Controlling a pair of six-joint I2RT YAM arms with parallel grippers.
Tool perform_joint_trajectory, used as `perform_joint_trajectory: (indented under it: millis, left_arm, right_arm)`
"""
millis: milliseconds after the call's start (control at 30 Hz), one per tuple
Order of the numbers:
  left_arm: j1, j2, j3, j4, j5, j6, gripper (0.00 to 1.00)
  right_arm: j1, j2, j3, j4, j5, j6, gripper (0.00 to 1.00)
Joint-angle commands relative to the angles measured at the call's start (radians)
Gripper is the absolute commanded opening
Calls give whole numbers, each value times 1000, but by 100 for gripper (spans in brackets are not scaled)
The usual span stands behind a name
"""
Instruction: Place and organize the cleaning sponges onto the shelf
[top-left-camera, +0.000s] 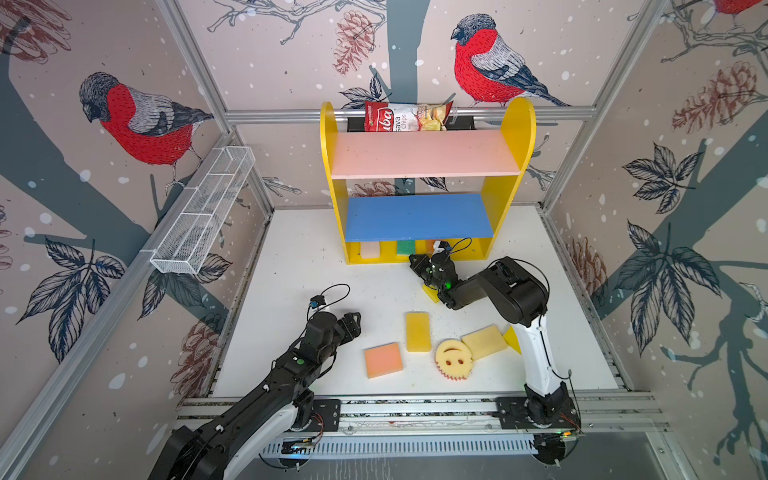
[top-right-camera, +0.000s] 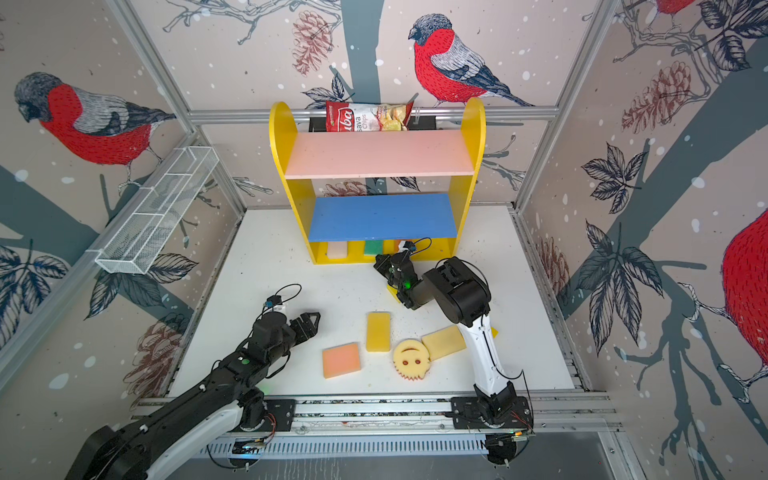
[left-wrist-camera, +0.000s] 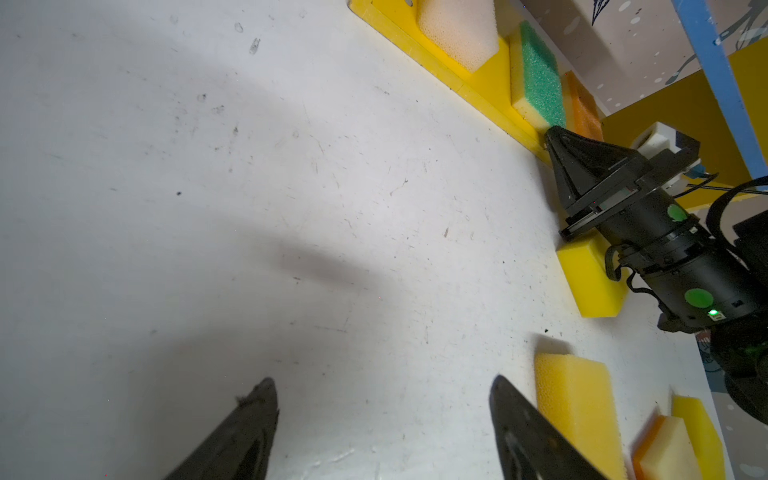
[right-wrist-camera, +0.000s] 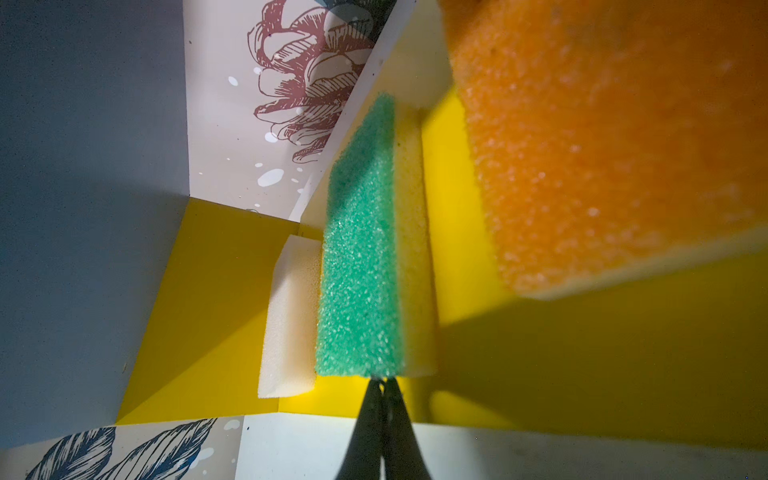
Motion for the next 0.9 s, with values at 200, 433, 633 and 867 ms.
perform_joint_trajectory:
  millis: [200, 433, 633, 867]
  left_arm:
    - [3, 6, 7, -1, 7, 10, 79]
    - [4, 7, 9, -1, 8, 7, 79]
    - [4, -1, 12, -9, 9, 13, 79]
    - [4, -14, 16, -2, 18, 15, 79]
  right_arm:
    - [-3, -3, -4, -14, 27, -12, 6]
    - [1, -40, -62, -4, 7, -19, 6]
    - [-41, -201, -252, 6, 11, -65, 7]
    - [-146, -354, -362, -57, -20, -139, 7]
